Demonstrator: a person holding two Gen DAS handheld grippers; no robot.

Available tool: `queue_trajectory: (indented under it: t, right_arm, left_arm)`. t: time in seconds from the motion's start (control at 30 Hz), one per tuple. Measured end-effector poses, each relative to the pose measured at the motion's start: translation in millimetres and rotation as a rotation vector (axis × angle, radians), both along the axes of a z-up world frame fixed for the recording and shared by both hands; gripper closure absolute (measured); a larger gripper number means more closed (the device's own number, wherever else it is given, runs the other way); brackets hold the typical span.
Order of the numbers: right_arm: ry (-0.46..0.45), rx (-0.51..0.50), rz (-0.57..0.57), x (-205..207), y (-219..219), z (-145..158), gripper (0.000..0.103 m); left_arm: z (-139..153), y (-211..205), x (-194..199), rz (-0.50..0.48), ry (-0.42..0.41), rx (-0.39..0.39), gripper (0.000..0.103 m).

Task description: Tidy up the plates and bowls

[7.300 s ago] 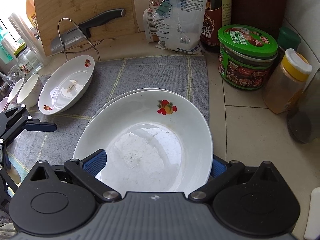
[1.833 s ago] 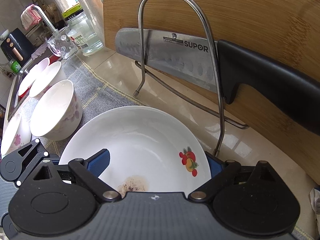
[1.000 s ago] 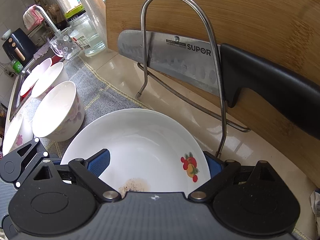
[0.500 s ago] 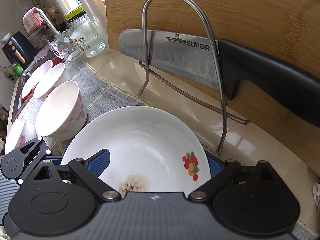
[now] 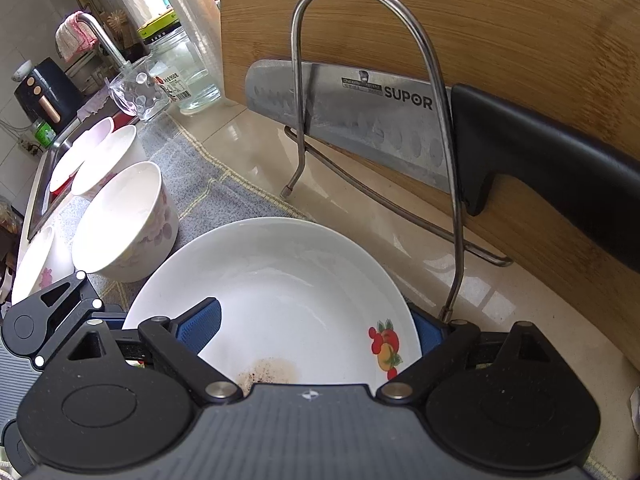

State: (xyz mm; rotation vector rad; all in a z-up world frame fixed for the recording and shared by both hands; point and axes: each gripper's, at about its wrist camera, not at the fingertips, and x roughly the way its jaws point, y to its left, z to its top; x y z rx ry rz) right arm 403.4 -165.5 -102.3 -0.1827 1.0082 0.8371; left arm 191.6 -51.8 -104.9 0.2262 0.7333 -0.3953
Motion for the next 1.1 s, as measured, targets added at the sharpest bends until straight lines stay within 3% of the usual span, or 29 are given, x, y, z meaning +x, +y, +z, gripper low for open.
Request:
queue_trajectory:
  t: [1.1]
  right_arm:
    - [-0.003,-0.006,0.007,-6.0,0.6,-1.1,0.006]
  left_arm:
    - [4.3,2.1,2.1,-0.024,0.016,0.003,0.001]
